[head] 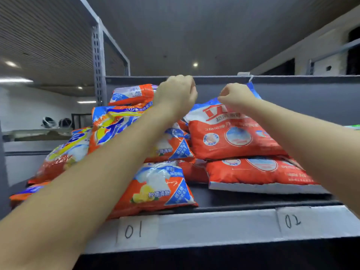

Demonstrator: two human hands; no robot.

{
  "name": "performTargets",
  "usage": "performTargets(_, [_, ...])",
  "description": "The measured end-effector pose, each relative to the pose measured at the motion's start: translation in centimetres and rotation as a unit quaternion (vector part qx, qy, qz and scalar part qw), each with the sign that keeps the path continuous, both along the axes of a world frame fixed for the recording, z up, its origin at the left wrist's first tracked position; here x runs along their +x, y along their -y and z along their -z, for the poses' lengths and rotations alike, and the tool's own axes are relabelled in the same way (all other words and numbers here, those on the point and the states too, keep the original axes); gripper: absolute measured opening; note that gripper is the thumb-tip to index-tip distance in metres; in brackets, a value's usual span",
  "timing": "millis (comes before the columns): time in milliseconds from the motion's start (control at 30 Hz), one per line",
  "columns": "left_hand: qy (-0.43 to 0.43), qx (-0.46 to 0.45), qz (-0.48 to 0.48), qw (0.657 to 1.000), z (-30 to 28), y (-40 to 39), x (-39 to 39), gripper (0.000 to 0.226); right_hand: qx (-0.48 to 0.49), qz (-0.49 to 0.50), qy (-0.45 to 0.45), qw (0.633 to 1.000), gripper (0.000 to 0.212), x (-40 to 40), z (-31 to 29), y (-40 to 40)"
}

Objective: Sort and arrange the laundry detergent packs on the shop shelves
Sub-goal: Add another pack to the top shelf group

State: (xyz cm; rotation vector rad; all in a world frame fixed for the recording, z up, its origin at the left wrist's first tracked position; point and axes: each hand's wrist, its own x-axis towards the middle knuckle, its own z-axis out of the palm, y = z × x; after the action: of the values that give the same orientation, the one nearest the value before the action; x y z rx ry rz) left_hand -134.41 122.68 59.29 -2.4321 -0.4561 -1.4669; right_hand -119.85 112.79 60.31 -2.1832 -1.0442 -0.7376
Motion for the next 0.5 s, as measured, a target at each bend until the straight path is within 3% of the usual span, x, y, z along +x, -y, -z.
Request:
performTargets(67, [-0.032, -0.054, 0.019, 0.998, 1.4, 2.2, 1.8, 0.034, 0.014, 0.016, -0.007, 1.000, 0.013, 1.1, 1.1, 2.4])
performTargets(167, [-0.074, -0.137, 0.016, 0.988, 4.2, 3.7, 4.6, 0.040, 0.064, 0.022, -0.039, 0.997, 0.030, 3.0, 2.7, 5.3])
performTargets(300, [-0.014, -0.241, -0.011, 0.970, 6.9, 3.1, 6.9, 0.055, 0.127, 0.004, -0.112, 0.985, 0.036, 4.6, 4.9, 8.0])
performTargets(400, [0.080, -0.414, 0.031, 0.906, 7.1, 3.8, 6.4, 0.058, 0.165, -0.066, -0.229, 0.957, 0.035, 4.5, 6.7, 9.8])
performTargets(500, [0.148, -0.509, 0.128, 0.838, 6.9, 4.2, 5.6, 0.042, 0.191, -0.214, -0.384, 0.877, 0.031, 3.6, 7.7, 10.7])
